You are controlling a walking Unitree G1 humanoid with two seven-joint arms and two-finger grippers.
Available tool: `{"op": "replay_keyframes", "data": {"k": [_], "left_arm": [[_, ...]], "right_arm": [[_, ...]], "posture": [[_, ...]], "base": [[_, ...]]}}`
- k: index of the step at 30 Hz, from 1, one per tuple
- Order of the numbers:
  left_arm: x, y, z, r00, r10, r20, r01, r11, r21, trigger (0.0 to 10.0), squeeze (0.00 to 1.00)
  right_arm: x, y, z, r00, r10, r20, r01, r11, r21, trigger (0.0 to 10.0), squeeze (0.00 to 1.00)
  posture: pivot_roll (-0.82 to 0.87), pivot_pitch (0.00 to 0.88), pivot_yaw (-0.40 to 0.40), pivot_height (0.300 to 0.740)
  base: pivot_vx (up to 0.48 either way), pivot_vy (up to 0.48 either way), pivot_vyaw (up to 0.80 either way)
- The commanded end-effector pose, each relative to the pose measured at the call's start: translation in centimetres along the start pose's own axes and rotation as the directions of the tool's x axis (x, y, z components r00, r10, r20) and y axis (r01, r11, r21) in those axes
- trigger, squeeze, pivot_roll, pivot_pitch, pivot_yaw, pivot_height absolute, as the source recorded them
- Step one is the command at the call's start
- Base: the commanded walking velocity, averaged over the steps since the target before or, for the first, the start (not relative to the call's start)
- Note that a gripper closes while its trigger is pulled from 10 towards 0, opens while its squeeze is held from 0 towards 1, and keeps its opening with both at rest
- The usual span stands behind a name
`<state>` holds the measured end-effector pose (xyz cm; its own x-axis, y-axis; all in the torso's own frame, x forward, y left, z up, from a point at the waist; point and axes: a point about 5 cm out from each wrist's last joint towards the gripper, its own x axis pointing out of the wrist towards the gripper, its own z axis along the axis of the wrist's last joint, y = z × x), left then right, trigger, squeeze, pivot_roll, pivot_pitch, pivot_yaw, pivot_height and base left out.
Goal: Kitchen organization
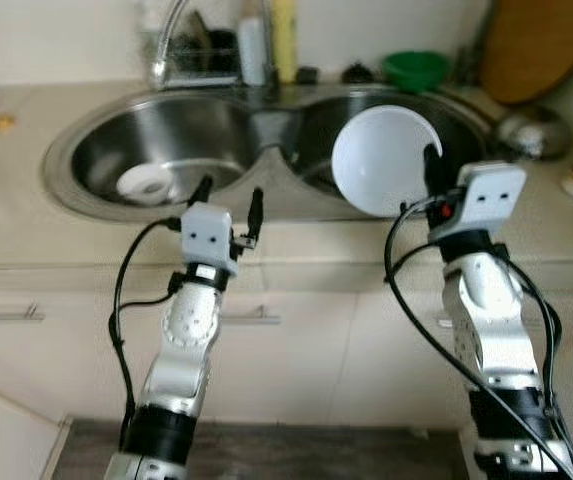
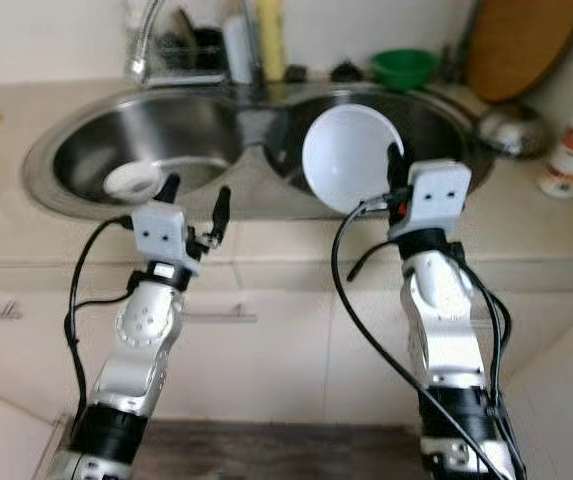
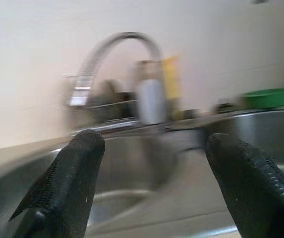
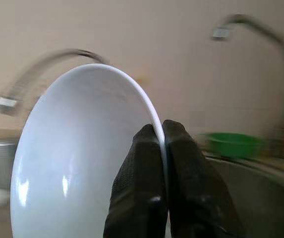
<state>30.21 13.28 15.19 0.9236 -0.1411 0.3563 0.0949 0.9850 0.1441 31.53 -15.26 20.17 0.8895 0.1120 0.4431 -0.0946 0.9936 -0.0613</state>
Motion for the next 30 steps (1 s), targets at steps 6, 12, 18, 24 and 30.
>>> {"op": "replay_keyframes", "data": {"k": [6,12,18,24,30], "left_arm": [[0.08,-0.03,0.24,1.000,-0.001,0.014,0.001,1.000,-0.007,10.0,0.00],[0.12,0.01,0.25,1.000,-0.004,0.015,0.004,1.000,-0.007,10.0,0.00],[0.12,-0.01,0.27,1.000,-0.006,0.017,0.006,1.000,-0.009,10.0,0.00],[0.13,0.00,0.30,1.000,-0.008,0.017,0.008,1.000,-0.008,10.0,0.00],[0.12,-0.06,0.27,1.000,-0.010,0.015,0.010,1.000,-0.008,10.0,0.00]], "right_arm": [[0.21,-0.27,0.39,1.000,-0.013,0.018,0.013,1.000,-0.007,0.0,0.00],[0.22,-0.36,0.23,1.000,-0.020,0.011,0.020,1.000,-0.015,0.0,0.00],[0.21,-0.39,0.18,1.000,-0.021,0.010,0.022,1.000,-0.018,0.0,0.00],[0.18,-0.39,0.05,1.000,-0.023,0.005,0.023,0.999,-0.023,0.0,0.00],[0.13,-0.40,-0.04,1.000,-0.023,0.002,0.023,0.999,-0.024,0.0,0.00]], "posture": [[-0.09,0.000,0.025,0.740],[-0.09,0.000,0.025,0.740],[-0.09,0.000,0.025,0.740],[-0.09,0.000,0.026,0.740],[-0.09,0.000,0.026,0.740]], "base": [[0.209,0.000,0.00],[0.263,0.000,0.00],[0.216,0.000,0.00],[0.000,0.000,0.00],[0.000,0.000,0.00]]}}
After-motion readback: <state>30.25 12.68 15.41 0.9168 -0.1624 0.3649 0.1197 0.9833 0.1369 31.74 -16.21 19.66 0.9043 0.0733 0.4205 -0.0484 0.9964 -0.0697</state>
